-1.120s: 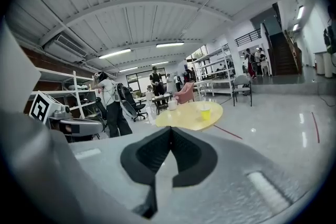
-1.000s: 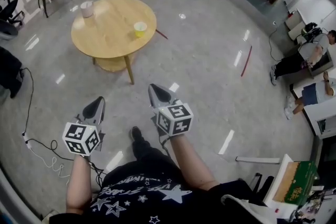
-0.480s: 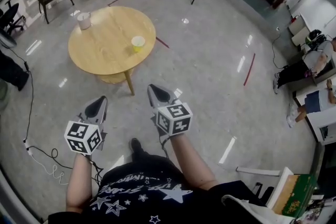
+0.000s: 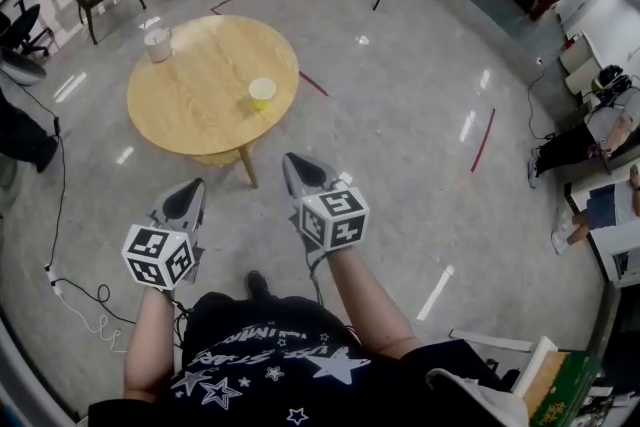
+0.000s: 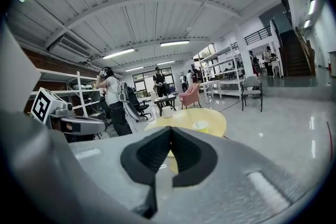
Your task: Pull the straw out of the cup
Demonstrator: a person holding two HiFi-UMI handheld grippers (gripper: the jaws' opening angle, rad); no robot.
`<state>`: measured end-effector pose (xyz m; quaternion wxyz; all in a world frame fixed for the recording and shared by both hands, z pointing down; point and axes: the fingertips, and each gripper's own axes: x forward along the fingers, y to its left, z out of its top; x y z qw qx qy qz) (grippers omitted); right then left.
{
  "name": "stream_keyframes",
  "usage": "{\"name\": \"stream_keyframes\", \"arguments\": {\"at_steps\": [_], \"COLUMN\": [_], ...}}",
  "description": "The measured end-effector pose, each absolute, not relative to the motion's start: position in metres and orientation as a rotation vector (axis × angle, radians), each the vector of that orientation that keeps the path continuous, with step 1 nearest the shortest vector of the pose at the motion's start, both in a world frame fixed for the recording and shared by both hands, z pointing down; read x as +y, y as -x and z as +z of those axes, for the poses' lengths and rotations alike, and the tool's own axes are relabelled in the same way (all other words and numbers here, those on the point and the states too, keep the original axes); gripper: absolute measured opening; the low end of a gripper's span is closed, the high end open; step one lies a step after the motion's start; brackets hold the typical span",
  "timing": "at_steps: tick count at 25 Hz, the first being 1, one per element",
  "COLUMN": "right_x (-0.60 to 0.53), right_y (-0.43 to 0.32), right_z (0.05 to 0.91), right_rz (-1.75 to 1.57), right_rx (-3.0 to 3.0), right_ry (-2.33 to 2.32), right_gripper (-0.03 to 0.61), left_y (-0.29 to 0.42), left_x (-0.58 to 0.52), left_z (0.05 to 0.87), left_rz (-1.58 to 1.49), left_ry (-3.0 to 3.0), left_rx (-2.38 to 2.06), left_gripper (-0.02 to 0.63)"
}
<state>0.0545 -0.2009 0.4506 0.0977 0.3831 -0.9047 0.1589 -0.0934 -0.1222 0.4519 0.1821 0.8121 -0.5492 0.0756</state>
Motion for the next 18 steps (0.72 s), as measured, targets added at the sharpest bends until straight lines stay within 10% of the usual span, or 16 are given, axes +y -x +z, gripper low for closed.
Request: {"name": "stream_keyframes", "arguments": {"at_steps": [18], "right_x": [-0.234], "right_y": [-0.071], "right_z": [0.461], "right_rz": [0.508], "right_rx": [-2.616], "right_ry": [-1.222], "right_gripper": [-0.002], "left_y": [0.089], "left_x": [-0.164], "left_z": [0.461], "left_rz": [0.205], "left_ry": [-2.308], "left_rx": [-1.495], "left_gripper": [0.009]}}
